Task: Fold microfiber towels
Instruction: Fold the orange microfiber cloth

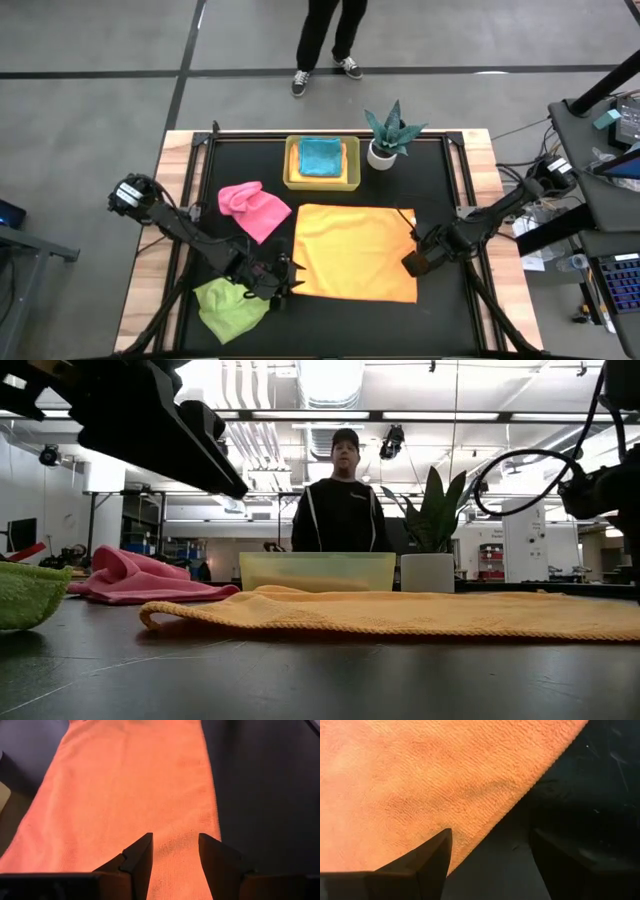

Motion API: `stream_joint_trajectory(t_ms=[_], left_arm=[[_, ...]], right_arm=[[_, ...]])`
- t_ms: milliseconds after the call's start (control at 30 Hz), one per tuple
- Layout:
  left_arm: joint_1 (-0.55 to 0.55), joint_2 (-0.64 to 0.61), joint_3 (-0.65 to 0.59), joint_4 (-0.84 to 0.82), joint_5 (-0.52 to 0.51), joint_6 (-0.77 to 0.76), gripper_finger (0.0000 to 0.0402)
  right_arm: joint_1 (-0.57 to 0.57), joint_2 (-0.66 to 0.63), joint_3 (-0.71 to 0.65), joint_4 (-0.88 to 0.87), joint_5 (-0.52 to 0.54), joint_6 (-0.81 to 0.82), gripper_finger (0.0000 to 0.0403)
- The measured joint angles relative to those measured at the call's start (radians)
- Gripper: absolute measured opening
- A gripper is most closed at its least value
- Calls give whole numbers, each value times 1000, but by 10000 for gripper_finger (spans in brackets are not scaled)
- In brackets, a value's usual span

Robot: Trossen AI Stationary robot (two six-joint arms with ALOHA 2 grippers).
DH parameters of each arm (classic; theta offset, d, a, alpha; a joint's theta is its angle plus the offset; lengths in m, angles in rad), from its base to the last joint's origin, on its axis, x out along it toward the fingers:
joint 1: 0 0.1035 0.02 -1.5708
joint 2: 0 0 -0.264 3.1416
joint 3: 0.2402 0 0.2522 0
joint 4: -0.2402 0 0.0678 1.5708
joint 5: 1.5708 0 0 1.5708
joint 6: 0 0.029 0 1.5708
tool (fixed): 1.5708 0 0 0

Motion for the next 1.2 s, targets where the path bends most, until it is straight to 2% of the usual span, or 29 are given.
stream_joint_trajectory(t_ms=[267, 633, 767, 1000, 1200], left_arm=[[20, 0, 0, 1, 0, 43, 144], [35, 0, 0, 1, 0, 44, 144], [34, 0, 0, -3, 8, 45, 144], [32, 7, 0, -53, 108, 39, 152], [11, 54, -2, -56, 163, 39, 192]], right_arm=[[-6, 1, 29, 13, 43, -19, 250], [-25, 5, 30, 143, 95, -59, 249], [-32, 3, 41, 84, 95, -88, 249], [-31, -8, 95, -70, 95, -131, 249], [20, -9, 131, -22, 97, -424, 249]])
